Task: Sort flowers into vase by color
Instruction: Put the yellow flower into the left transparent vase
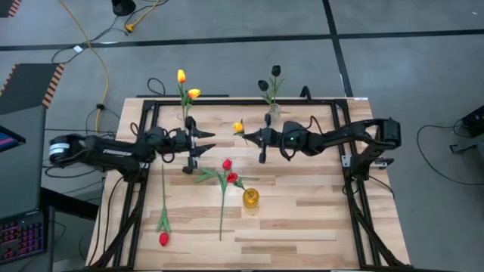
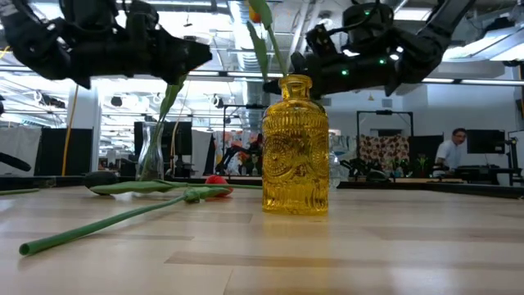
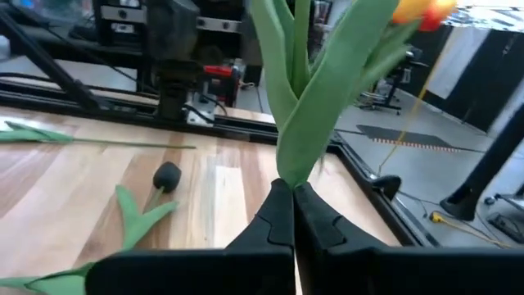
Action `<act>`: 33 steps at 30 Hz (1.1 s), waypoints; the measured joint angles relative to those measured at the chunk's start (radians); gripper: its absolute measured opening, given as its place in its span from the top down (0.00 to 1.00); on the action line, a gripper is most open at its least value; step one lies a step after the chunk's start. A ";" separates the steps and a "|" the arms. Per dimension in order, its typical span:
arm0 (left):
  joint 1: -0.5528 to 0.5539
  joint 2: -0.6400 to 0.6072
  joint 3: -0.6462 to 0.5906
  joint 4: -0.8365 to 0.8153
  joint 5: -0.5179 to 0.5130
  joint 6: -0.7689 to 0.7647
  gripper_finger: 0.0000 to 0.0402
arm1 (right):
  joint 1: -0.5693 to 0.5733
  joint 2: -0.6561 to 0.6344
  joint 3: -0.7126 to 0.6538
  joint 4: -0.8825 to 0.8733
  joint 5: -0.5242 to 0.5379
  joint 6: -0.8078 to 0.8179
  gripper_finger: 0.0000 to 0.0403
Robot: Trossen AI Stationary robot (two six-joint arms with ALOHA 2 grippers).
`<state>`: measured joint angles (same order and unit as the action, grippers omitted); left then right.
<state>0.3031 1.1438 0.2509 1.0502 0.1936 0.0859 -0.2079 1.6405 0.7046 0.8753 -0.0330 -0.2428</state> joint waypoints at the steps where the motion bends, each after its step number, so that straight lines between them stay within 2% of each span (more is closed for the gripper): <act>1: 0.000 0.030 0.012 0.016 0.000 -0.001 0.61 | 0.004 0.010 0.012 0.000 -0.001 -0.008 0.95; 9: -0.001 0.254 0.162 0.015 0.002 0.011 0.61 | 0.034 0.081 0.090 0.001 -0.001 -0.056 0.95; 16: -0.001 0.373 0.246 0.014 0.005 0.023 0.61 | 0.038 0.082 0.097 -0.003 0.000 -0.056 0.95; 33: -0.002 0.410 0.268 0.018 0.001 0.007 0.61 | 0.038 0.081 0.097 -0.014 0.007 -0.054 0.95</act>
<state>0.3012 1.5536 0.5190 1.0682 0.1941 0.0926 -0.1703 1.7214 0.8013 0.8617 -0.0256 -0.2966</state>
